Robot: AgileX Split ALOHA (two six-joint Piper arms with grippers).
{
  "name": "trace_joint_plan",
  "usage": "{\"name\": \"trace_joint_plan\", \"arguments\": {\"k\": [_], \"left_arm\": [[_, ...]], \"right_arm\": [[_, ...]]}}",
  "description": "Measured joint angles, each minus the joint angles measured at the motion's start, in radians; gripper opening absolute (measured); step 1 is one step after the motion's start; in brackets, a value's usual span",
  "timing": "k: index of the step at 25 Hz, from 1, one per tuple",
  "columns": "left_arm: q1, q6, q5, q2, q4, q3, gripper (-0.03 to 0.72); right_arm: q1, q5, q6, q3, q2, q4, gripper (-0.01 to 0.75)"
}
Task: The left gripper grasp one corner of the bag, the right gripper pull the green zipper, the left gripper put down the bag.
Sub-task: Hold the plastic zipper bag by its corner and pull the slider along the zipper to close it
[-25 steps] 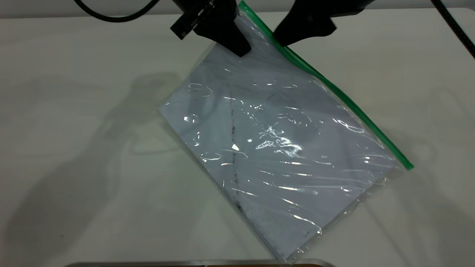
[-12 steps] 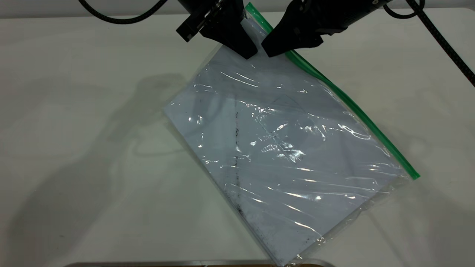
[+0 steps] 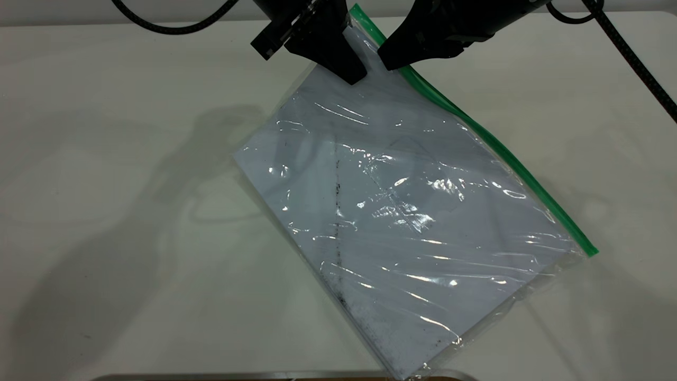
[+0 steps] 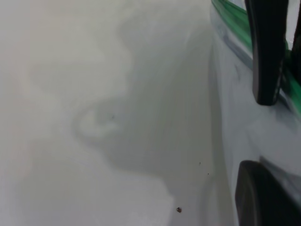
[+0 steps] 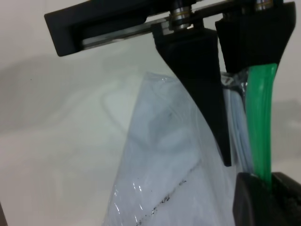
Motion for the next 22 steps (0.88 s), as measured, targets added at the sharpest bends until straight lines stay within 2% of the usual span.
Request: {"name": "trace_joint_plan", "arguments": {"k": [6, 22], "left_arm": [[0.001, -0.006, -0.007, 0.0, -0.009, 0.0, 0.051], [0.064, -0.005, 0.008, 0.001, -0.108, 0.001, 0.051]], "right_arm": [[0.0, -0.022, 0.076, -0.003, 0.0, -0.032, 0.033], [0.006, -0.075, 0.43, -0.027, -0.003, -0.331, 0.033]]}}
